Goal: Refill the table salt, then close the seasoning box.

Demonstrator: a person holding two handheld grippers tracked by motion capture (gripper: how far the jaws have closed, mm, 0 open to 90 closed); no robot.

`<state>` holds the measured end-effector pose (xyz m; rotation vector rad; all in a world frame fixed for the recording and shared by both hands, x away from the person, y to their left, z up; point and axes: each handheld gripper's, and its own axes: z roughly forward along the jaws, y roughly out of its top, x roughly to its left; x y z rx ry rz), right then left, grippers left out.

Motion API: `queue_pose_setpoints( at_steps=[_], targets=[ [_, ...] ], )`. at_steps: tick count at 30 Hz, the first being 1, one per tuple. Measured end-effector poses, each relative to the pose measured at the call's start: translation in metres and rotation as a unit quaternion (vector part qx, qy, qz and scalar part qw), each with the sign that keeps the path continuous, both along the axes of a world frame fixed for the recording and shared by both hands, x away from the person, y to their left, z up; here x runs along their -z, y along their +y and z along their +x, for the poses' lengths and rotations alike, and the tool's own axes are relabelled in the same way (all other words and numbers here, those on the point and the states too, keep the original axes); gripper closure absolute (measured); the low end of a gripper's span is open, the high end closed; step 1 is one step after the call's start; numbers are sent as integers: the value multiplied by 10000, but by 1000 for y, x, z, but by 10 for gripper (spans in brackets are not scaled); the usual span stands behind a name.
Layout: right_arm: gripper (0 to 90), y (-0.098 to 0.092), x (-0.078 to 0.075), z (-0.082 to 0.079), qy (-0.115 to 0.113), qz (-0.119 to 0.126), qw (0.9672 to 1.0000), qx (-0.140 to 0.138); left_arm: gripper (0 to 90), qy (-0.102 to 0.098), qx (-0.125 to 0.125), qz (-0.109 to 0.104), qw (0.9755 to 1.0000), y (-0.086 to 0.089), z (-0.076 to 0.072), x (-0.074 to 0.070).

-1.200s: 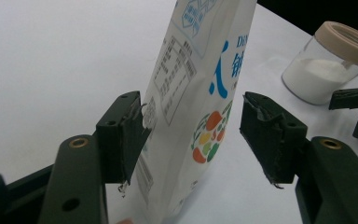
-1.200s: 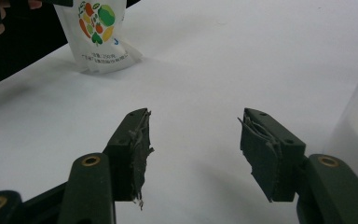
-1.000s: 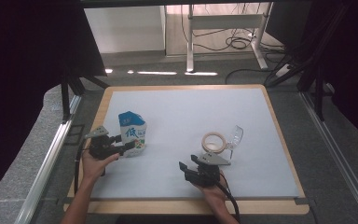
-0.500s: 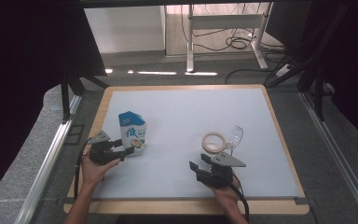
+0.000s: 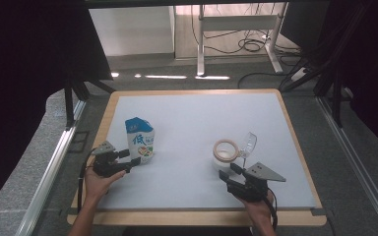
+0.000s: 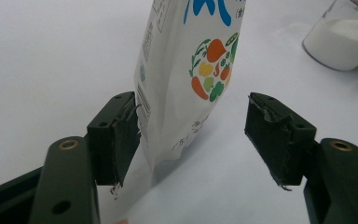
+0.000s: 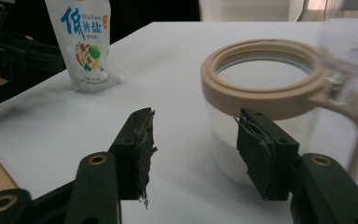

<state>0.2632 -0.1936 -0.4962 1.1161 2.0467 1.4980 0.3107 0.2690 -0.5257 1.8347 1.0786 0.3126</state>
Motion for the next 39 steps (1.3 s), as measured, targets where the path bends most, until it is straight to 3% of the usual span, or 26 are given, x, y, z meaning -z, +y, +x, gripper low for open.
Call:
queue_pose_setpoints(
  at_steps=[10, 18, 26, 39],
  targets=[
    [691, -37, -14, 1, -215, 103, 9983, 539, 339, -6, 28, -9, 10000, -2, -1, 0],
    [877, -57, -10, 13, -75, 81, 9962, 862, 339, -22, 26, -21, 10000, -1, -2, -1],
    [899, -63, -8, 21, -70, 17, 9951, 988, 338, 8, 45, 15, 10000, -3, -2, 1],
    [898, -64, -25, 37, -345, 151, 9922, 1185, 335, 34, 48, 41, 10000, -4, -4, 3]
  ],
)
